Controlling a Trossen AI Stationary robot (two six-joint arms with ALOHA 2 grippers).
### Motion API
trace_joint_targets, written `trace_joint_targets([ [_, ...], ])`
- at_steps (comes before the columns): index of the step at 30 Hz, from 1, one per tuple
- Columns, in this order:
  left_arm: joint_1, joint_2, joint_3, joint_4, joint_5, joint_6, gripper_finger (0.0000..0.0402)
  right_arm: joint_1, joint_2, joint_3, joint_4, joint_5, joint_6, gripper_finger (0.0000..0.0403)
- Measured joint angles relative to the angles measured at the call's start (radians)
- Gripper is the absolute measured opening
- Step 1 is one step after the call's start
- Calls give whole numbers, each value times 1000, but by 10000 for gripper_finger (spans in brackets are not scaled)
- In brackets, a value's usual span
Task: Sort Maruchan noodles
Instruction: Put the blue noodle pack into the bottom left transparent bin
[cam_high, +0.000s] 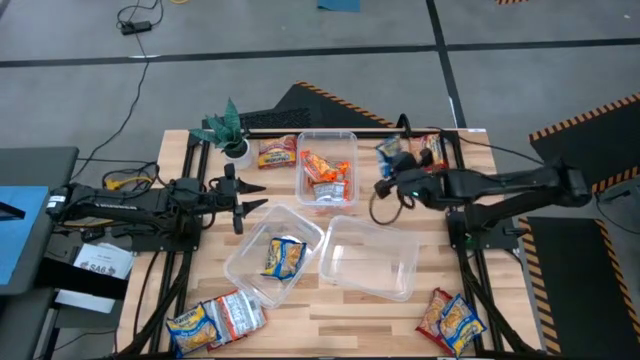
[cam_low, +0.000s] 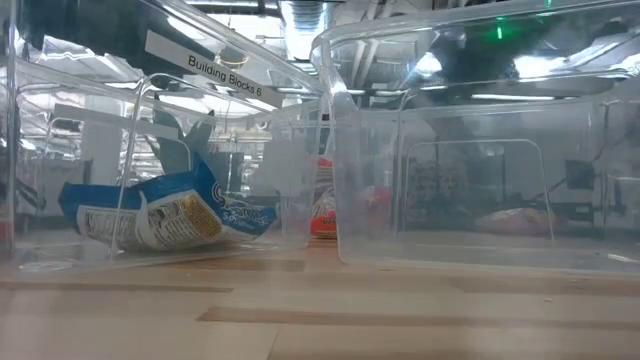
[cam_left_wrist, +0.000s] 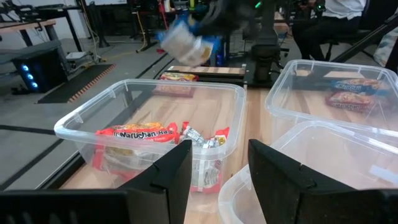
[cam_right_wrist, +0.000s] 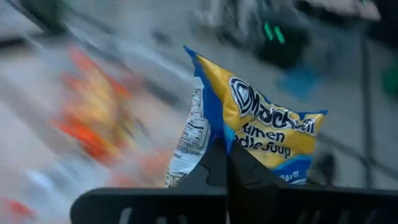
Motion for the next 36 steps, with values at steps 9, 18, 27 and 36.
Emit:
trace_joint_targets([
  [9, 0, 0, 0, 4, -1, 0, 146, 148, 168, 1, 741, -427, -480, 5],
  [18, 0, 0, 0, 7, -21, 40, 146, 150, 402, 184, 809, -941, -494, 6],
  [27, 0, 0, 0, 3, -35, 26, 146, 149, 594, 390, 550, -1015, -483, 13],
  [36, 0, 0, 0, 3, -35, 26, 146, 124, 657, 447, 548, -1013, -374, 66],
])
